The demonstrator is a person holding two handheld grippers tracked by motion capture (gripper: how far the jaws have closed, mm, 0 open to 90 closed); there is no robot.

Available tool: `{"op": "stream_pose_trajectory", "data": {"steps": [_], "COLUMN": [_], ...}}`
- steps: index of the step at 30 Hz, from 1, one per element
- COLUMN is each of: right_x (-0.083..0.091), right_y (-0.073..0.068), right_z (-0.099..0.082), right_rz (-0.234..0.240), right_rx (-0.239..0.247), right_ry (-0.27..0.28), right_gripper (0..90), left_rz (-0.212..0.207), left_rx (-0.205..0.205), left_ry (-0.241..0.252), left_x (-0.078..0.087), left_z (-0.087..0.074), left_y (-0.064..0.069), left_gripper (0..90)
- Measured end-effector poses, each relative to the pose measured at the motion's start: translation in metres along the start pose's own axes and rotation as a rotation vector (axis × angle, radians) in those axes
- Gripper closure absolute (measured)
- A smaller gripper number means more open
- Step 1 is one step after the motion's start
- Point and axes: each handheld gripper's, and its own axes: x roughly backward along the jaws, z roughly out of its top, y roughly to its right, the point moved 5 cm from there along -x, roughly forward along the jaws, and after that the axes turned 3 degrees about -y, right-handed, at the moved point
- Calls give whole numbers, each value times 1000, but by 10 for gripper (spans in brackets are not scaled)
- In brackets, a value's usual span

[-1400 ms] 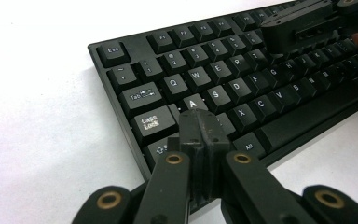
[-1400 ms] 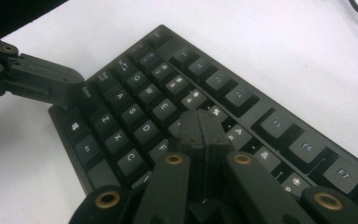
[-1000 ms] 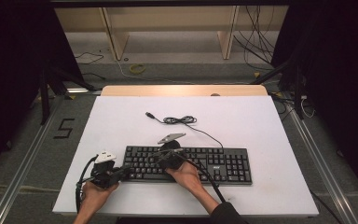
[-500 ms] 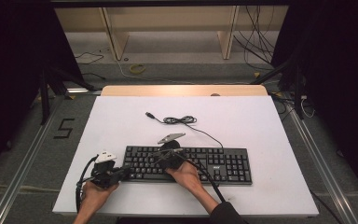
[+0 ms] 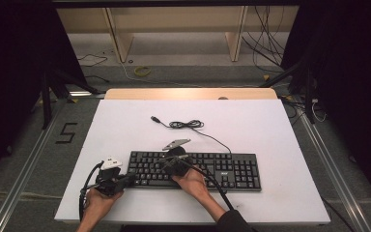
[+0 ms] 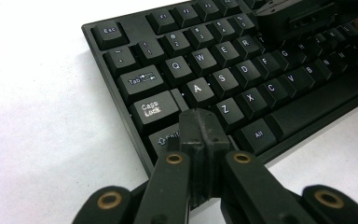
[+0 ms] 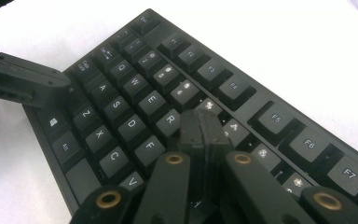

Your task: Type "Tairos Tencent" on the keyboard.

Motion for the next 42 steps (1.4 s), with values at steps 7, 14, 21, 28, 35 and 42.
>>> {"op": "stream_pose_trajectory", "data": {"steps": [7, 14, 21, 28, 35, 42], "right_x": [1, 6, 14, 23, 33, 42], "right_y": [0, 2, 2, 1, 4, 4], "right_z": [0, 1, 4, 4, 1, -2], "right_rz": [5, 16, 39, 79, 99, 120], "right_rx": [-19, -36, -40, -38, -44, -37], "right_ry": [1, 17, 53, 79, 97, 120], "right_gripper": [900, 900, 862, 731, 634, 536], "left_rz": [-2, -3, -12, -30, -42, -53], "left_rx": [5, 7, 22, 17, 15, 14], "left_ry": [-3, 43, 69, 101, 117, 129], "left_x": [1, 6, 9, 12, 13, 14], "left_z": [1, 7, 9, 12, 14, 16], "left_y": [0, 3, 3, 6, 8, 10], "left_gripper": [888, 886, 872, 804, 751, 661]}}
